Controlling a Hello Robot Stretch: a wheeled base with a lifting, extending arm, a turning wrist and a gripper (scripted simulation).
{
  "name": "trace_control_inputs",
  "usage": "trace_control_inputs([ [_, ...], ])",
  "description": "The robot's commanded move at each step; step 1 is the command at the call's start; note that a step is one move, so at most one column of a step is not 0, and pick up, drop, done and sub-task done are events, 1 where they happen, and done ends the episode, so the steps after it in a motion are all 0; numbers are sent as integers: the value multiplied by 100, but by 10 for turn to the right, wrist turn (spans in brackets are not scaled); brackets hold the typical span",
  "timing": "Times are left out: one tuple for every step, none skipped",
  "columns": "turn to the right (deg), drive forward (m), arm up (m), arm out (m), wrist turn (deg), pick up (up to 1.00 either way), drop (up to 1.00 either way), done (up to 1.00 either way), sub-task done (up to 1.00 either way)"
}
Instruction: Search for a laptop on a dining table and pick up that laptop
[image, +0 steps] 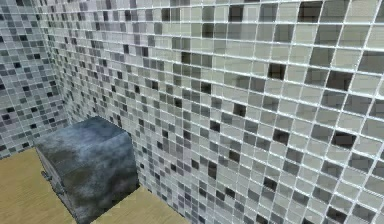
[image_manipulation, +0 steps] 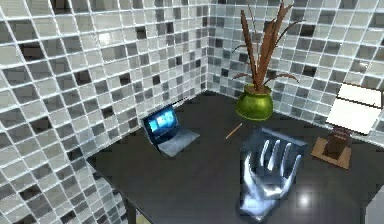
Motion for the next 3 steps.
trace_control_inputs([
  [0, 0, 38, 0, 0, 0, 0, 0, 0],
  [0, 0, 0, 40, 0, 0, 0, 0, 0],
  [0, 0, 0, 0, 450, 0, 0, 0, 0],
])
